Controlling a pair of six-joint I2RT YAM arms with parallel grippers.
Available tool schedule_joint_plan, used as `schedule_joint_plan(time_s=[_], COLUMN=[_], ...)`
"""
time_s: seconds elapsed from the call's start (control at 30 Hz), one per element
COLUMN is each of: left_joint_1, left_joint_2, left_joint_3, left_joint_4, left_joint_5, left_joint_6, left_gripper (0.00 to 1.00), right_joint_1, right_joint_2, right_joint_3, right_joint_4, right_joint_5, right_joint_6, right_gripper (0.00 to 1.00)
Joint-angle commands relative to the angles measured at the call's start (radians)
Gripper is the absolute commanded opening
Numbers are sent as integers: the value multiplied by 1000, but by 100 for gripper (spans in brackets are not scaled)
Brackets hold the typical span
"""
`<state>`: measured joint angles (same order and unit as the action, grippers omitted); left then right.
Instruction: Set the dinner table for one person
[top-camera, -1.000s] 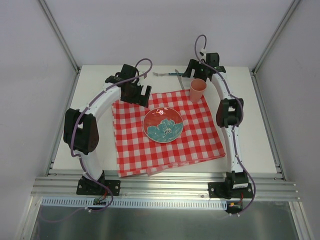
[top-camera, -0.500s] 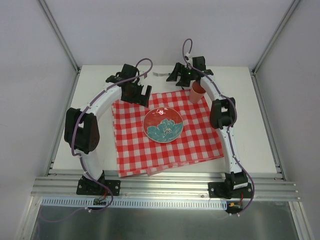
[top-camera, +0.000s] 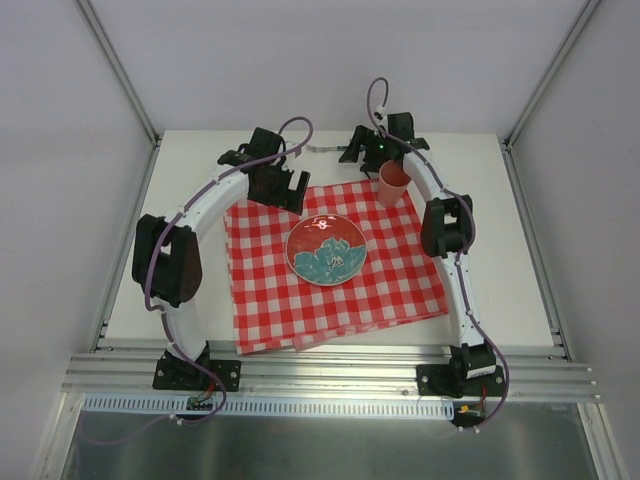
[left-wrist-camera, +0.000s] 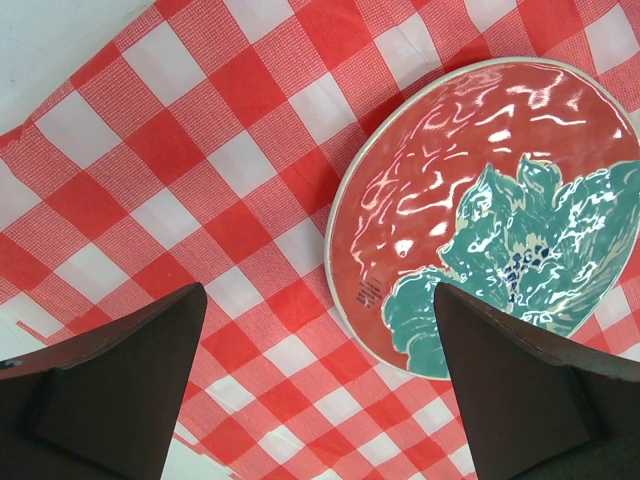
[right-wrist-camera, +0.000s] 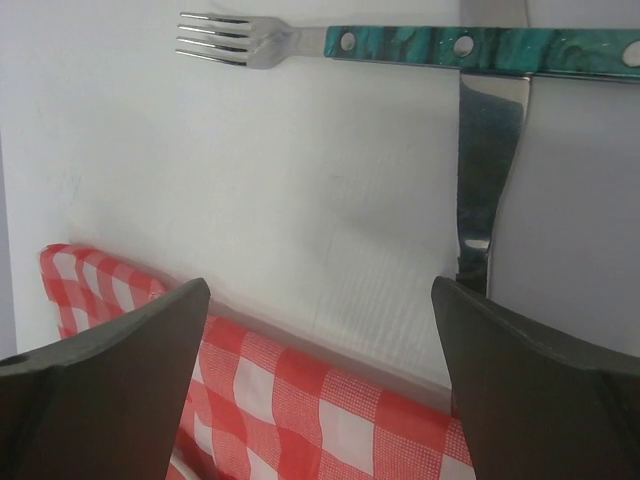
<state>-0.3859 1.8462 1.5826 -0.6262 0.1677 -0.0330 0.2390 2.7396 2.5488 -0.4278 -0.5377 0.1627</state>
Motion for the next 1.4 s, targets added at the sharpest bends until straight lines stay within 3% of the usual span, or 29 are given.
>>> schedule_joint_plan(time_s=[0.0,0.67,1.17,1.37], left_joint_1=[-13,-39,-38,-10], left_joint_2=[-7,13,59,82], left_joint_3=[37,57,93,88], left_joint_4=[-3,6,10,10], left_joint_5=[-23,-40,-40,15], left_joint_6=[11,8,-4,-33], left_gripper=[99,99,99,99], right_joint_1=[-13,-155,-236,-237], right_joint_2=[-32,-58,-250,-319], right_joint_3=[48,30,-136,-91], right_joint_4=[-38,-149,-212,-186], right_joint_5=[65,185,88,67], right_joint_6=[-35,-135,-175,-192], right_gripper=[100,100,100,100])
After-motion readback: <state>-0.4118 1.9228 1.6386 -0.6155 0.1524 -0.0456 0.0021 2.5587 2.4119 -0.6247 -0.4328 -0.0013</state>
